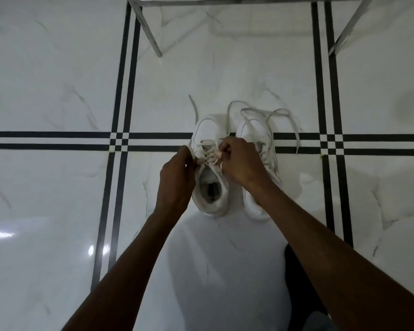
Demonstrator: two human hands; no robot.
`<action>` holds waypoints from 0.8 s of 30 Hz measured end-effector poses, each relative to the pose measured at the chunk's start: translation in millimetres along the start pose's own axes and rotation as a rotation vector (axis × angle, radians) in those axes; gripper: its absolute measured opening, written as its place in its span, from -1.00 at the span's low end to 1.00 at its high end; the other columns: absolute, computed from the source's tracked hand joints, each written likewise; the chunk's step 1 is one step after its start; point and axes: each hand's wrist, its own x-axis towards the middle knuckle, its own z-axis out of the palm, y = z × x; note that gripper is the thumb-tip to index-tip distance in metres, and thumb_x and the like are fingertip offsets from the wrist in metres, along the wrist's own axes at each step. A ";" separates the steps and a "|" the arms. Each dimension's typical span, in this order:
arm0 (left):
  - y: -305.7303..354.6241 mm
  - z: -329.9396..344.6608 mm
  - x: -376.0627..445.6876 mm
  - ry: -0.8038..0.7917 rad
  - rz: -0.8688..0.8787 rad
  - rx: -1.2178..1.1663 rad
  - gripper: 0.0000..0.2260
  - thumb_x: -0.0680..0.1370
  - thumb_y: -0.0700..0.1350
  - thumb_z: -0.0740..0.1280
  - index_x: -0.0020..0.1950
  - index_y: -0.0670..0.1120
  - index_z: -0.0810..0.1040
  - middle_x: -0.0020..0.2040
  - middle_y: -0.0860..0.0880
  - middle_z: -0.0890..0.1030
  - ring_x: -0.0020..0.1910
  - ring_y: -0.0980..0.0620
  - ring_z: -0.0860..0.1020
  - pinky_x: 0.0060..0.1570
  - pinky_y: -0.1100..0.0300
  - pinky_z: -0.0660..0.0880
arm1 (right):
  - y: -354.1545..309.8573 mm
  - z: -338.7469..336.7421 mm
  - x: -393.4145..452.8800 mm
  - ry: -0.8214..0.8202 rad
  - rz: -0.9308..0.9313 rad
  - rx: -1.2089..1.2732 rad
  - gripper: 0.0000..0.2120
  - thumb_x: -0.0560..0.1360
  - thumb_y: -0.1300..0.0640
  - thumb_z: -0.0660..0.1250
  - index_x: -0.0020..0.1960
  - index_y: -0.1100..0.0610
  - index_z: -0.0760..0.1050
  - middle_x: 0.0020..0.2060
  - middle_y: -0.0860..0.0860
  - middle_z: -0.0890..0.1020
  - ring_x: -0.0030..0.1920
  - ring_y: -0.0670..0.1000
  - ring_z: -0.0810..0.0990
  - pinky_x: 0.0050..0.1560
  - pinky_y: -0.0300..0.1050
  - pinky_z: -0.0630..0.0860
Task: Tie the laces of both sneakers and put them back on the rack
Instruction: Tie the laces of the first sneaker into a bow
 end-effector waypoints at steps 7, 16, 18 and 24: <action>-0.7 0.6 23.1 0.098 0.077 0.118 -0.84 0.61 -0.26 0.29 -0.06 -0.10 0.33 -0.24 -0.13 0.62 -0.32 -0.13 0.57 -0.36 -0.07 0.50 | -16.1 10.3 1.9 0.145 -0.204 -0.093 -0.95 0.61 0.24 0.27 0.06 0.20 0.46 -0.11 0.15 0.68 -0.14 0.11 0.66 -0.30 -0.17 0.33; 1.8 -6.6 19.1 0.083 0.106 0.132 -0.77 0.59 -0.30 0.29 -0.06 -0.07 0.26 -0.22 -0.16 0.65 -0.29 -0.20 0.61 -0.33 -0.14 0.54 | -25.4 9.9 -3.3 0.100 -0.150 -0.116 -0.93 0.60 0.21 0.25 0.04 0.21 0.42 -0.10 0.19 0.65 -0.10 0.21 0.64 -0.25 -0.06 0.41; 2.7 -7.6 20.8 0.064 0.100 0.106 -0.79 0.58 -0.31 0.29 -0.05 -0.09 0.27 -0.21 -0.09 0.64 -0.28 -0.16 0.60 -0.34 -0.05 0.49 | -22.9 8.1 0.2 0.102 -0.132 -0.110 -0.88 0.61 0.14 0.25 0.03 0.21 0.43 -0.10 0.21 0.65 -0.09 0.23 0.63 -0.22 0.00 0.47; 2.2 -8.2 16.9 0.093 0.039 0.035 -0.85 0.61 -0.29 0.26 -0.05 -0.12 0.32 -0.13 -0.04 0.66 -0.25 -0.06 0.56 -0.34 0.04 0.40 | -26.0 1.3 3.7 0.042 -0.055 -0.024 -0.83 0.62 0.10 0.25 0.05 0.21 0.48 -0.03 0.19 0.65 -0.05 0.20 0.64 -0.03 0.11 0.62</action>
